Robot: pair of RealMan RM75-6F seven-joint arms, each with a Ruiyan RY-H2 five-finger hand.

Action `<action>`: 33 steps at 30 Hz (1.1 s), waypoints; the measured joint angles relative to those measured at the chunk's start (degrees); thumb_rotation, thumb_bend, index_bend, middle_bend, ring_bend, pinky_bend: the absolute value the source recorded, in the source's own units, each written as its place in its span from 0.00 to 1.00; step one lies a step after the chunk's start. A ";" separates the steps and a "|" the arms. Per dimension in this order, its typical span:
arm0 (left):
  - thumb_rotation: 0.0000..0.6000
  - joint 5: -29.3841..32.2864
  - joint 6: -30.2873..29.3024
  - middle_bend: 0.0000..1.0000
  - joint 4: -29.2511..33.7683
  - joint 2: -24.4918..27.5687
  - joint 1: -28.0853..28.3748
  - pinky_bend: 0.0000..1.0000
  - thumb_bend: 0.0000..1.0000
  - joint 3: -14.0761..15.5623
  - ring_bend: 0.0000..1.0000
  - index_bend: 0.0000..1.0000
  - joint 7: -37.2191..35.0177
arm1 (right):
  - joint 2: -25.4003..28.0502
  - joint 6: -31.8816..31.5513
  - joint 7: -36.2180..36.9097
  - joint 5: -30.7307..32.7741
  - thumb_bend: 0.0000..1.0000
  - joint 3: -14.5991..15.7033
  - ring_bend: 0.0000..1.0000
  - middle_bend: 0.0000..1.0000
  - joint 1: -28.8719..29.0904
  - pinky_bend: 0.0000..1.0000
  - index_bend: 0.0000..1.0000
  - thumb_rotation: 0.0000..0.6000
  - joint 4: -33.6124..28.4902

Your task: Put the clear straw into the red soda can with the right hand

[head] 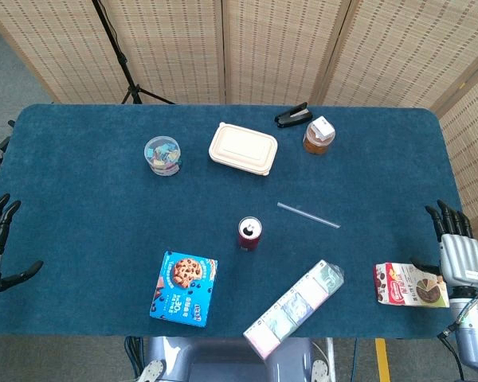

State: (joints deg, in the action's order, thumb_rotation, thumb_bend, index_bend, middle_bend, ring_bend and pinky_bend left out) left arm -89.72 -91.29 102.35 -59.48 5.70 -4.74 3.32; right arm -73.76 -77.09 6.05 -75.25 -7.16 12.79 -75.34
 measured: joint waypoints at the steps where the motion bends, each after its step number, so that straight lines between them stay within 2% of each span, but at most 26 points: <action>1: 1.00 0.07 0.26 0.00 0.10 0.05 0.05 0.00 0.09 0.09 0.00 0.00 0.25 | -0.12 -0.05 0.03 -0.13 0.00 -0.06 0.00 0.00 -0.03 0.00 0.12 1.00 0.10; 7: 1.00 0.28 1.39 0.00 0.51 0.50 0.17 0.00 0.09 0.59 0.00 0.00 -0.11 | -0.62 0.00 0.16 -1.05 0.00 -0.66 0.00 0.00 0.55 0.00 0.12 1.00 -0.33; 12: 1.00 1.75 2.66 0.00 0.70 0.74 0.69 0.00 0.09 0.16 0.00 0.00 -0.36 | -0.36 0.94 -1.22 -2.57 0.00 -2.14 0.00 0.00 3.38 0.00 0.17 1.00 -2.40; 19: 1.00 3.31 3.55 0.00 1.07 1.40 1.01 0.00 0.09 -0.44 0.00 0.00 -1.40 | 0.13 7.91 -2.55 -1.58 0.00 -5.56 0.00 0.00 9.56 0.00 0.29 1.00 -7.25; 24: 1.00 3.75 4.14 0.00 1.12 1.57 1.23 0.00 0.09 -0.56 0.00 0.00 -1.58 | -1.05 14.93 -5.46 6.13 0.00 -9.05 0.00 0.00 14.49 0.00 0.35 1.00 -9.76; 33: 1.00 4.06 4.85 0.00 1.26 1.84 1.53 0.00 0.09 -0.57 0.00 0.00 -2.04 | -7.07 22.72 -12.92 26.10 0.00 -14.19 0.00 0.00 23.80 0.00 0.38 1.00 -10.55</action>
State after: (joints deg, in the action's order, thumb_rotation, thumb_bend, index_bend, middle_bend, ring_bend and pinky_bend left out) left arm -85.65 -86.44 103.61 -57.64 7.23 -5.31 1.29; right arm -80.84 -54.38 -6.88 -49.15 -21.35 36.59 -85.89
